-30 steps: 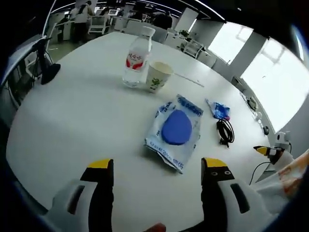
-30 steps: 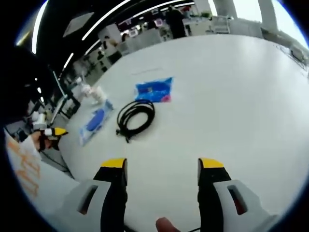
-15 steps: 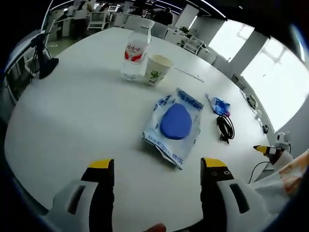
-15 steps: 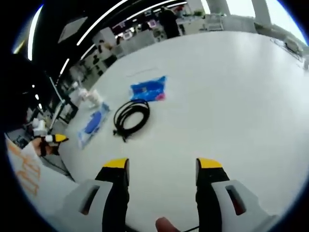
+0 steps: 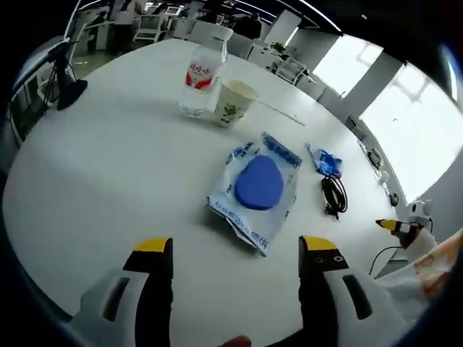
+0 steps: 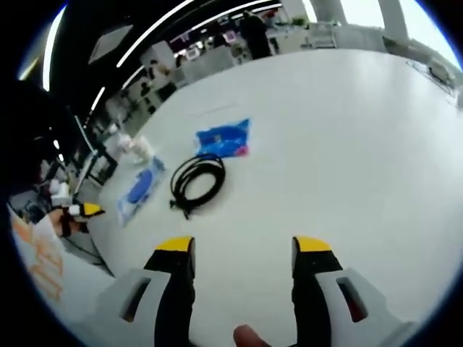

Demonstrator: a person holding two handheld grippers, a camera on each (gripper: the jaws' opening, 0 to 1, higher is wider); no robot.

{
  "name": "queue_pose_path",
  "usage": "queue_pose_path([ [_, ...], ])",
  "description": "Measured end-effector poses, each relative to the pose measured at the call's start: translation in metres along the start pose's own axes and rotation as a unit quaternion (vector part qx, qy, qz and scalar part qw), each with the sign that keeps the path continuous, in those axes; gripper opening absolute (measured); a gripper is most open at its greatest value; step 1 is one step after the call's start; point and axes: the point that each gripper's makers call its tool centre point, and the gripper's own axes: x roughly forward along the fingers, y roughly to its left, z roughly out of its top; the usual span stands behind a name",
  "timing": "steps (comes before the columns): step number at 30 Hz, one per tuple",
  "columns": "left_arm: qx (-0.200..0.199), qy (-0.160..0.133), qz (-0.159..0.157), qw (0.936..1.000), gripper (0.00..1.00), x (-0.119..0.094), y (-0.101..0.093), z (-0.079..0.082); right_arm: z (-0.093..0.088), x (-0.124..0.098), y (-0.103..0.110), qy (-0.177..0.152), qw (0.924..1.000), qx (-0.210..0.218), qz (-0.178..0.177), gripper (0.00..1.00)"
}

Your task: Arrange the tabletop items into an orderly group along one side of the table until the central work area is clear of visible clutter.

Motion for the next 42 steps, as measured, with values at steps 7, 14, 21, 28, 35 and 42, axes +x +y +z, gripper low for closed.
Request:
queue_pose_path([
  [7,-0.021,-0.002,-0.006,0.9998,0.66,0.007,-0.009,-0.007,0.034,0.015,0.016,-0.005,0.9987,-0.044,0.026,0.51],
  [14,-0.015,0.011,-0.006,0.9998,0.62,0.015,-0.019,-0.019,0.081,0.032,0.038,0.002,0.9891,-0.132,0.066,0.47],
  [21,0.012,0.006,0.003,0.9999,0.54,0.021,-0.029,-0.025,0.112,0.051,0.068,0.017,0.973,-0.208,0.099,0.45],
  [28,-0.049,-0.029,0.014,0.9983,0.45,0.026,-0.028,-0.019,0.109,0.084,0.118,0.043,0.9524,-0.262,0.151,0.42],
  [35,-0.05,-0.022,0.015,0.9984,0.41,0.031,-0.031,-0.022,0.109,0.123,0.16,0.06,0.9324,-0.304,0.186,0.39],
  [42,-0.078,-0.035,0.028,0.9959,0.3,0.039,-0.024,-0.023,0.106,0.165,0.184,0.085,0.9214,-0.317,0.208,0.34],
])
